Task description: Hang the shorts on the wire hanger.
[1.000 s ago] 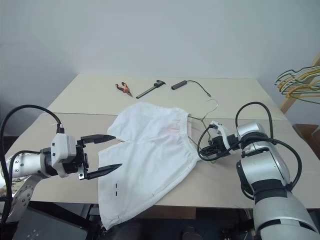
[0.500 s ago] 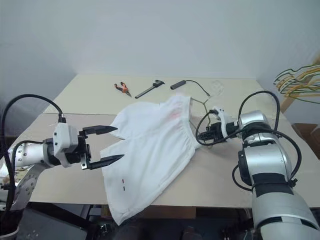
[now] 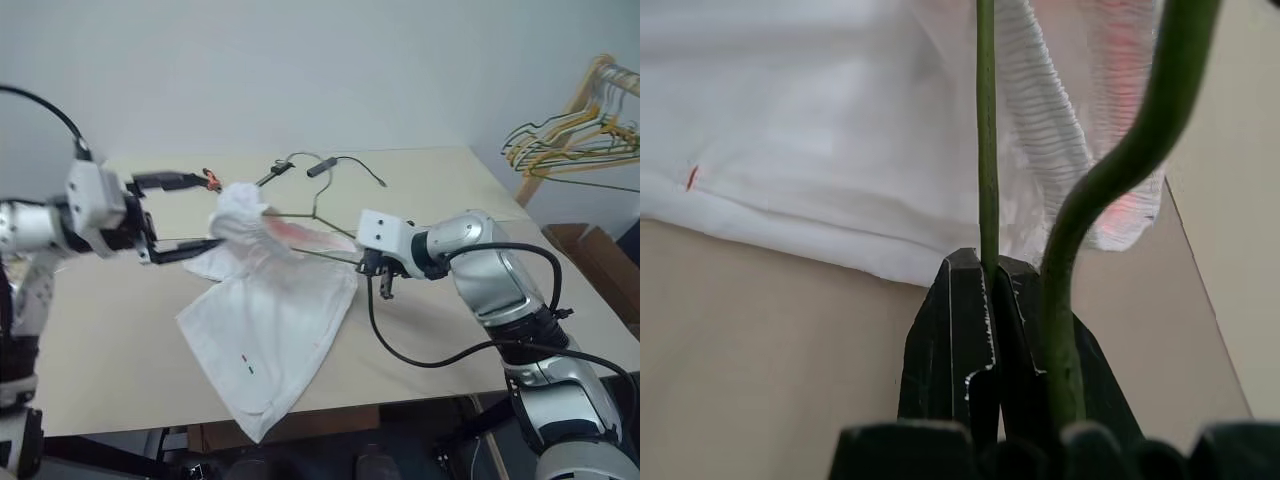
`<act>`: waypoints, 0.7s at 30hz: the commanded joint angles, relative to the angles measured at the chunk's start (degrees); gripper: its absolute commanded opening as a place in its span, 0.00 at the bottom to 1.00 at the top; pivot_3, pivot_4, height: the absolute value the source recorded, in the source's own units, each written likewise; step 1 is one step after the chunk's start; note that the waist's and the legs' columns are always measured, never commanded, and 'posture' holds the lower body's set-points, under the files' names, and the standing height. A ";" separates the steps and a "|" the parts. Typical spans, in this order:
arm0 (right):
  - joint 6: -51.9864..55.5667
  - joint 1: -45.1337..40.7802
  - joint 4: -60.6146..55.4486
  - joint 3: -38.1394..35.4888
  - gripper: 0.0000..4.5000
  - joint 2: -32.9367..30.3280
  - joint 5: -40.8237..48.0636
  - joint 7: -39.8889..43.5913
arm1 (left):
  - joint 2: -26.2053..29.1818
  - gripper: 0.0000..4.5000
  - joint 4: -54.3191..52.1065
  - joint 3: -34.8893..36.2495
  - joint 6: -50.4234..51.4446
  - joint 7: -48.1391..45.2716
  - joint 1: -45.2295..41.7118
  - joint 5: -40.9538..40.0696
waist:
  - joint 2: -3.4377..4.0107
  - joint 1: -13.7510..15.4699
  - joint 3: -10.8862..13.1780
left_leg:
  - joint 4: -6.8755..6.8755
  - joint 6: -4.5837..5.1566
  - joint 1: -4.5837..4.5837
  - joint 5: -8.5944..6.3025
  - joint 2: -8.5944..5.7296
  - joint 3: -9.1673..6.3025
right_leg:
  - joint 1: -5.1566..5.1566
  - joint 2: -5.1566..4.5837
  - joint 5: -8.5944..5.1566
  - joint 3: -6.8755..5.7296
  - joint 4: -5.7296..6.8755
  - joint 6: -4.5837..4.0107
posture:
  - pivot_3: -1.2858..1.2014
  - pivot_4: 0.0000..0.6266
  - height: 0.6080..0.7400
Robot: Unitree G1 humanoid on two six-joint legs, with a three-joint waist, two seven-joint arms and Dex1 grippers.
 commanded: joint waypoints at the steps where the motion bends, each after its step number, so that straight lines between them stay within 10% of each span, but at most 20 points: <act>1: 4.16 -1.42 -5.03 0.52 0.00 -1.25 1.05 0.15 | 1.53 0.99 5.89 -3.06 -3.77 -7.58 -3.53 1.96 | 0.00 -0.79 0.00 | 0.00 0.00 0.01 0.00 0.00 0.01 | 0.00 0.00 0.00 0.01 0.00 0.00 | 0.50 0.00 1.00; 7: 6.12 -3.44 -7.16 2.27 0.00 -2.77 2.57 0.98 | -1.22 0.99 20.98 -15.33 -14.96 -13.36 -12.09 15.91 | 0.00 -1.22 0.00 | 0.13 -0.01 -0.03 0.01 0.00 -0.01 | 0.00 0.02 0.00 0.00 0.04 0.00 | 0.49 0.00 1.00; 21: 7.94 -4.66 -7.68 3.29 0.00 -3.20 3.03 -2.58 | -8.08 0.01 29.01 -16.53 -19.78 -13.96 -15.77 17.55 | 0.00 -3.40 0.00 | 0.40 0.07 -0.27 -0.04 0.04 -0.02 | -0.19 0.00 -0.03 0.04 0.19 0.05 | 0.48 0.00 1.00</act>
